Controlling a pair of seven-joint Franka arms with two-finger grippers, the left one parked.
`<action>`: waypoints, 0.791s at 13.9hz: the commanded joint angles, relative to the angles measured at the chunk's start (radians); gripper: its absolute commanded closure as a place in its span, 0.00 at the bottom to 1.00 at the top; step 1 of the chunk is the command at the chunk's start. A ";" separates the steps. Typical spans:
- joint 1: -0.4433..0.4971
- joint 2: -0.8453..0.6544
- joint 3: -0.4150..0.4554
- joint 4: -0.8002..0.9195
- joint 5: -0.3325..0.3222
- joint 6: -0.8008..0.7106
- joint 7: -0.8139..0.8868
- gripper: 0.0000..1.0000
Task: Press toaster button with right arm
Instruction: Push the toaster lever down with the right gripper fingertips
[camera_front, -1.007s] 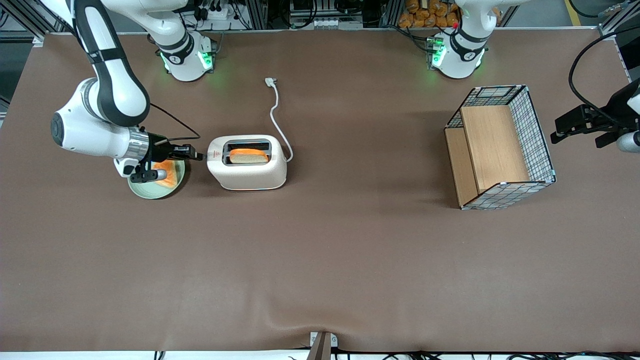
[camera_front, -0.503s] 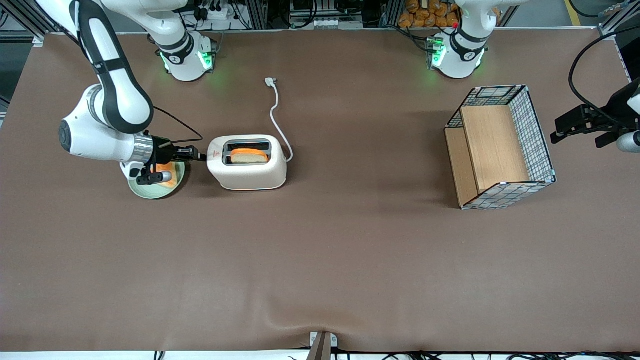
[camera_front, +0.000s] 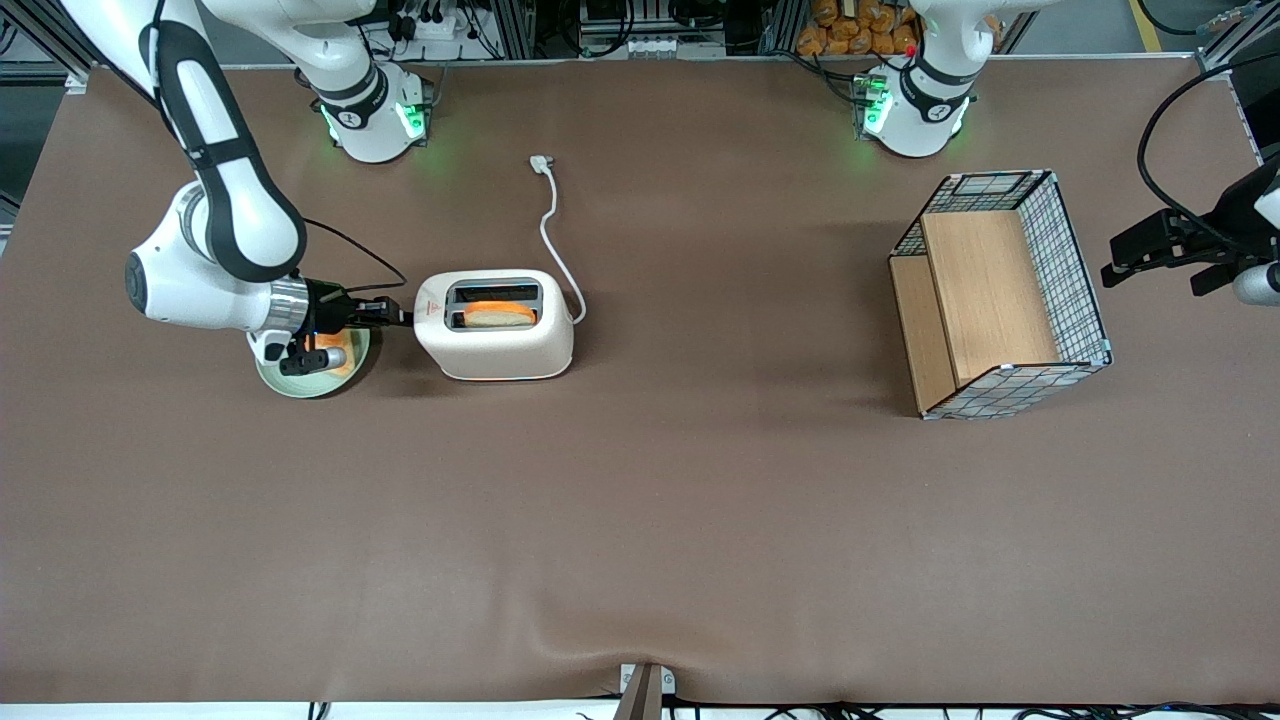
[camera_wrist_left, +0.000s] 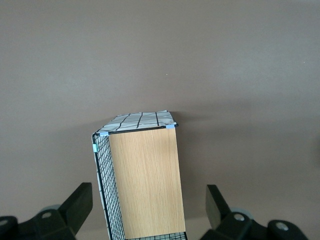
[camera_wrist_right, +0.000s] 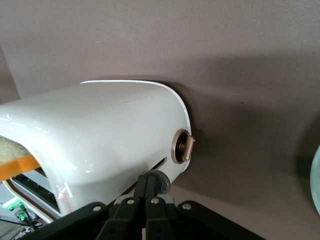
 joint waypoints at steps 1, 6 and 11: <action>-0.036 0.059 0.008 -0.012 0.049 0.024 -0.120 1.00; -0.040 0.087 0.008 -0.009 0.075 0.032 -0.122 1.00; -0.040 0.105 0.008 -0.005 0.089 0.036 -0.123 1.00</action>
